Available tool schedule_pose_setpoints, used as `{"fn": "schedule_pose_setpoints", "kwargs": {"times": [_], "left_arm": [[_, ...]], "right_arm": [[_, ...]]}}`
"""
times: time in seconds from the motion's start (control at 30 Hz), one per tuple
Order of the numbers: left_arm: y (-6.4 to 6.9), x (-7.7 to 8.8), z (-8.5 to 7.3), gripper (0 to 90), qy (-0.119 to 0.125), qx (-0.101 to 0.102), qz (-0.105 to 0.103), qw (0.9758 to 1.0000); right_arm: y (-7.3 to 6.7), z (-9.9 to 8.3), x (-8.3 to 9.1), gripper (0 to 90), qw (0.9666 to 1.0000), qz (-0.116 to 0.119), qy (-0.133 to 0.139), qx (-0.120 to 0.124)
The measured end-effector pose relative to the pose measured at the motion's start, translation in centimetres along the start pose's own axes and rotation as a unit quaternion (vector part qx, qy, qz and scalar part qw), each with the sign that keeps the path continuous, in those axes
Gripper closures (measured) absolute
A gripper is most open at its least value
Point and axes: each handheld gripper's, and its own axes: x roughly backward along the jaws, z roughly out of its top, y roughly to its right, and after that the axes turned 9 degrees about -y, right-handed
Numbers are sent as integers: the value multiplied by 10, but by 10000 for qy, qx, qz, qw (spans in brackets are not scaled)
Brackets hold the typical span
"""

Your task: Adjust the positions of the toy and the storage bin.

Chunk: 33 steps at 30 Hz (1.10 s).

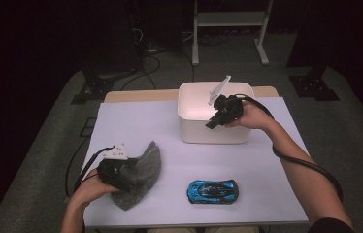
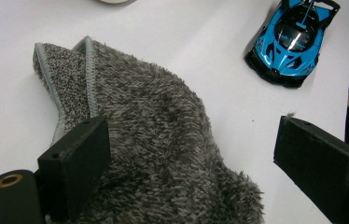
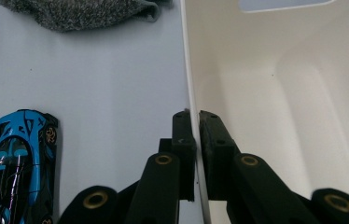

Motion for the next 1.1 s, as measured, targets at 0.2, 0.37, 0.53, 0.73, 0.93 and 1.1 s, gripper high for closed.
{"fn": "schedule_pose_setpoints", "kwargs": {"times": [0.2,0.37,0.53,0.73,0.93,1.1], "left_arm": [[0,0,-1,103,21,21,-21,10000],[0,0,-1,103,33,29,-27,10000],[0,0,0,103,7,2,-47,10000],[0,-1,0,103,13,13,-55,10000],[1,-2,0,103,7,13,-55,10000],[1,-2,0,103,-14,-5,-67,10000]], "right_arm": [[-1,0,0,844,10000,-22,20,44],[-2,0,0,844,10000,-15,18,44],[-4,-1,0,845,10000,6,23,27],[-6,-1,0,850,10000,36,60,44],[-10,0,0,854,9999,83,27,101],[-15,1,0,856,9998,115,14,170]]}}
